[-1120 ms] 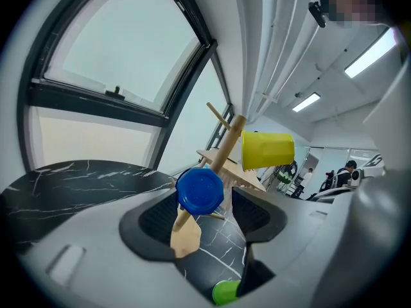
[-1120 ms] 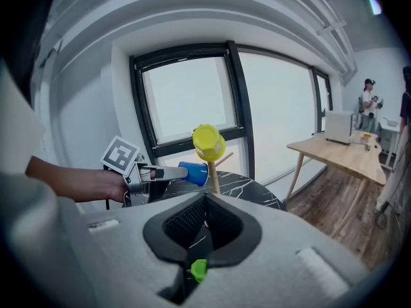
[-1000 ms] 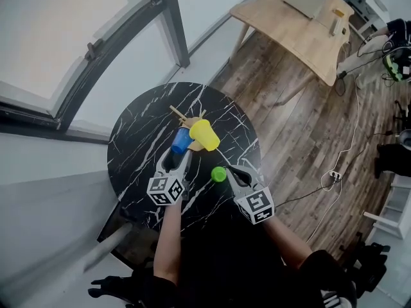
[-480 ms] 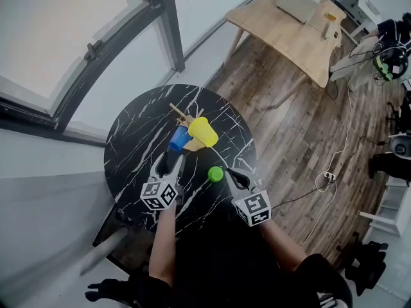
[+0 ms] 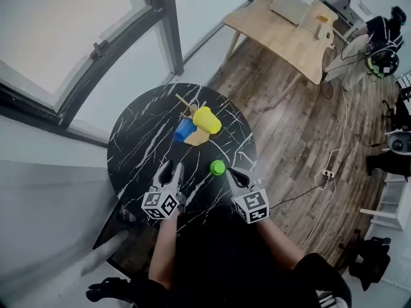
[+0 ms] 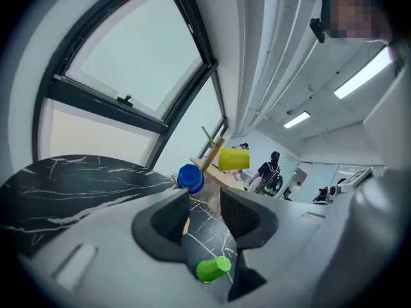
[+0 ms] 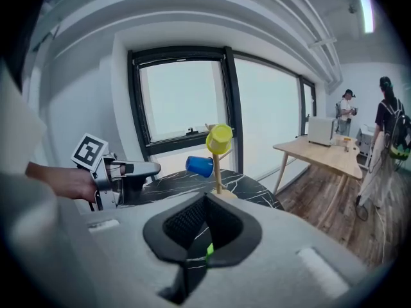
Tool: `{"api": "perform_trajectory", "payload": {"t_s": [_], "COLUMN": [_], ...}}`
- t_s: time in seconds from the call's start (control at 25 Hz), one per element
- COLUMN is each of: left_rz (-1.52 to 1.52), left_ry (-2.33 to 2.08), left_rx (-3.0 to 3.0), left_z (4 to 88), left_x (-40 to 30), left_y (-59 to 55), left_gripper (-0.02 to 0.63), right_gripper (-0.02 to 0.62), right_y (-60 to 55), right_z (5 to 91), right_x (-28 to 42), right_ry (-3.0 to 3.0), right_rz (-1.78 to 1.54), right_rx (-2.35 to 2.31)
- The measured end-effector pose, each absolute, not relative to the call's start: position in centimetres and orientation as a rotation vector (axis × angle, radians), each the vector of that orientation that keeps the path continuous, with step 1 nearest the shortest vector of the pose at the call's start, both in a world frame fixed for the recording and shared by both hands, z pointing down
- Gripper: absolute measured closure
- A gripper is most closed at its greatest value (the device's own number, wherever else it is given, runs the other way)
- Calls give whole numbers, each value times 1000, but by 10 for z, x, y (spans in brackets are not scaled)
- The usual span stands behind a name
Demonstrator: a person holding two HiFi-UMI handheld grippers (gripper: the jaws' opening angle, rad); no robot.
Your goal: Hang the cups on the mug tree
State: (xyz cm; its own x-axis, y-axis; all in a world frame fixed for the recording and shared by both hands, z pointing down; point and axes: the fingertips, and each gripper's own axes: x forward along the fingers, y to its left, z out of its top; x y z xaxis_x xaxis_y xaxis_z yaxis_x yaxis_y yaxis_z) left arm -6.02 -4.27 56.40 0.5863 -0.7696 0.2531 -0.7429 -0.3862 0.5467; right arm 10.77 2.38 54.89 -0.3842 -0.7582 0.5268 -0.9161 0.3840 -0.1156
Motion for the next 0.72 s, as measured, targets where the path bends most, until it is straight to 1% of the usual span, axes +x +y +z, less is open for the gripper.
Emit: {"api": "perform_trajectory", "payload": {"t_s": [0.08, 0.2, 0.48, 0.6, 0.72], "left_rz": [-69, -67, -37, -39, 36], "left_ry": [-1182, -1169, -1106, -1101, -1101], "left_rx": [2221, 2284, 2384, 2402, 2405], "left_z": [552, 535, 520, 515, 521], "left_x": [-62, -63, -72, -79, -80], "left_y": [-29, -12, 19, 29, 38], "left_gripper": [483, 503, 605, 606, 606], "right_gripper": [594, 594, 594, 594, 594], "right_y": [31, 39, 53, 58, 61], "right_z": [548, 547, 560, 562, 567], "right_x": [103, 97, 82, 76, 74], "right_ry": [-2256, -2248, -2205, -2190, -2167], "right_rz": [544, 533, 548, 551, 563], "right_rx": [1451, 1458, 1472, 1483, 1500]}}
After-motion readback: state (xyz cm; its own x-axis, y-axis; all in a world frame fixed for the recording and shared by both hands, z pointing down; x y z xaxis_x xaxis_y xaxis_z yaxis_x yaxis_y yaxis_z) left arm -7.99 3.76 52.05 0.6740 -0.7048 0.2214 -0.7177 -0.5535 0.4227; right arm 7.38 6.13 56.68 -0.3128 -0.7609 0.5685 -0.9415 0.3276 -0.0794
